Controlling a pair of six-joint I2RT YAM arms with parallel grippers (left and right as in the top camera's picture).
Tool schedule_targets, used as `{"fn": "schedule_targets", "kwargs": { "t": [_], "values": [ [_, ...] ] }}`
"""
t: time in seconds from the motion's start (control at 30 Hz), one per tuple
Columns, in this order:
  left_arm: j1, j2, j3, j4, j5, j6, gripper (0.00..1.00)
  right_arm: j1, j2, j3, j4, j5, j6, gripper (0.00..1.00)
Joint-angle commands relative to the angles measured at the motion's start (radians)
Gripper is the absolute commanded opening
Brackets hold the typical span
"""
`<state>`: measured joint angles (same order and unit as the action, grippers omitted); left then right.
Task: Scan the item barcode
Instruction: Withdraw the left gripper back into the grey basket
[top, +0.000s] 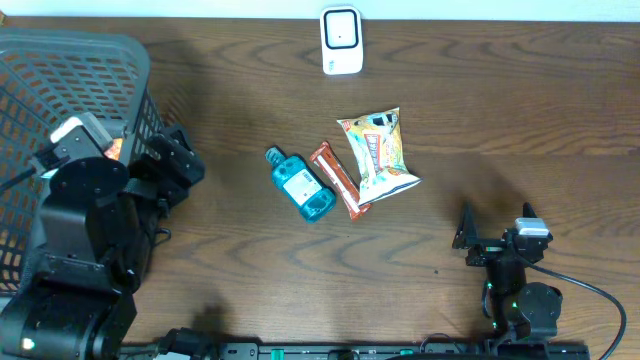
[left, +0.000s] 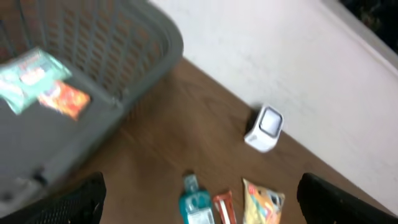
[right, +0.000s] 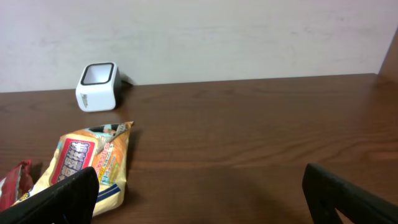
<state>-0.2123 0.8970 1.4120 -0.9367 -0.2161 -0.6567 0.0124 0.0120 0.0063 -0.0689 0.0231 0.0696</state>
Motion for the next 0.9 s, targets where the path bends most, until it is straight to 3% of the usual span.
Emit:
{"fn": "schedule_targets", "kwargs": {
  "t": [0.0,0.2,0.4,0.5,0.67,0.87],
  "values": [
    [0.005,-0.005,0.077,0.010,-0.201,0.062,0.98,-0.009,-0.005,-0.001,-0.003,0.008,-0.011,0.99],
    [0.026,0.019,0.091,0.010,-0.599,0.062,0.98,-0.009,-0.005,-0.001,-0.003,0.008,-0.011,0.99],
    [0.211,0.115,0.091,0.010,-0.617,0.043,0.98,-0.009,-0.005,-0.001,-0.003,0.008,-0.011,0.99],
    [0.363,0.194,0.091,0.010,-0.489,-0.022,0.98,-0.009,-0.005,-0.001,-0.003,0.008,-0.011,0.99],
    [0.602,0.379,0.091,0.011,-0.028,-0.121,0.98,-0.009,-0.005,-0.001,-0.003,0.008,-0.011,0.99],
    [0.698,0.696,0.091,0.030,0.249,-0.269,0.98,-0.009,-0.005,-0.001,-0.003,0.009,-0.011,0.99]
  ]
}}
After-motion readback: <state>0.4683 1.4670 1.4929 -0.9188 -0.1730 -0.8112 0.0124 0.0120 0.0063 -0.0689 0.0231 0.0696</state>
